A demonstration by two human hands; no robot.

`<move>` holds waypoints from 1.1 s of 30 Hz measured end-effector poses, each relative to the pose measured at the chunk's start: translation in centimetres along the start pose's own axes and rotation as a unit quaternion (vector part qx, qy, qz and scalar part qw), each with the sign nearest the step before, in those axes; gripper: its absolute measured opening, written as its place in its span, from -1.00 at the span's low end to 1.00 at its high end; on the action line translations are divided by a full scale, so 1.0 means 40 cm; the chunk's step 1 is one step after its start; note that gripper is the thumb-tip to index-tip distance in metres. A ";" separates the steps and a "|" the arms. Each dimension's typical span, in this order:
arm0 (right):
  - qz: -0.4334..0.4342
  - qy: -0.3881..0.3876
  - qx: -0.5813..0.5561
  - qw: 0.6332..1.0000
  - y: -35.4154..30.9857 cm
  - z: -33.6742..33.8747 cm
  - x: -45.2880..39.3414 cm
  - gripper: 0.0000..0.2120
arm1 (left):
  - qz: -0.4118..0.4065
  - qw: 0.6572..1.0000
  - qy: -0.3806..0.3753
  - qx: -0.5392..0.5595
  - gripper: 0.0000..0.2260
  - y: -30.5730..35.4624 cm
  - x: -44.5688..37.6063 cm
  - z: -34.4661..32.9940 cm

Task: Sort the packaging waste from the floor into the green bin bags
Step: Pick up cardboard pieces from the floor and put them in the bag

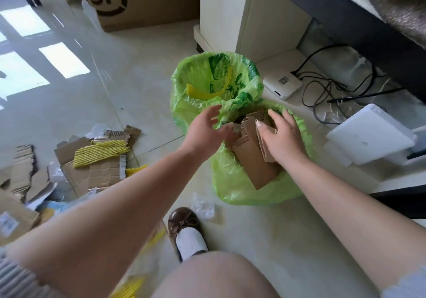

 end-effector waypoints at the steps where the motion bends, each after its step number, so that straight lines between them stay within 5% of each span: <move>1: 0.028 0.005 -0.005 1.000 -0.030 0.004 0.020 -0.49 | 0.005 1.000 0.015 -0.003 -0.53 -0.005 0.015 0.035; 7: 0.191 -0.042 -0.009 0.981 -0.260 -0.033 0.148 -0.54 | 0.042 0.994 0.104 -0.010 -0.64 -0.052 0.133 0.251; 13: 0.238 -0.170 0.036 0.956 -0.398 -0.212 0.263 -0.60 | 0.112 0.981 0.155 -0.018 -0.66 -0.191 0.257 0.456; 24: 0.142 -0.308 0.166 0.926 -0.437 -0.582 0.220 -0.57 | 0.252 0.953 0.168 -0.033 -0.62 -0.511 0.271 0.654; 33: 0.088 -0.263 0.192 0.941 -0.492 -0.800 -0.003 -0.54 | 0.324 0.917 0.113 -0.204 -0.38 -0.670 0.109 0.587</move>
Point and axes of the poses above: each hand's wrist, its own x-axis away from the middle knuckle, its own z-axis out of the back of the hand, y = z × x, the point moved 1 cm from there along -x, towards the middle knuckle, and after that the axes turned 10 degrees about -z, right-handed, at the moved point
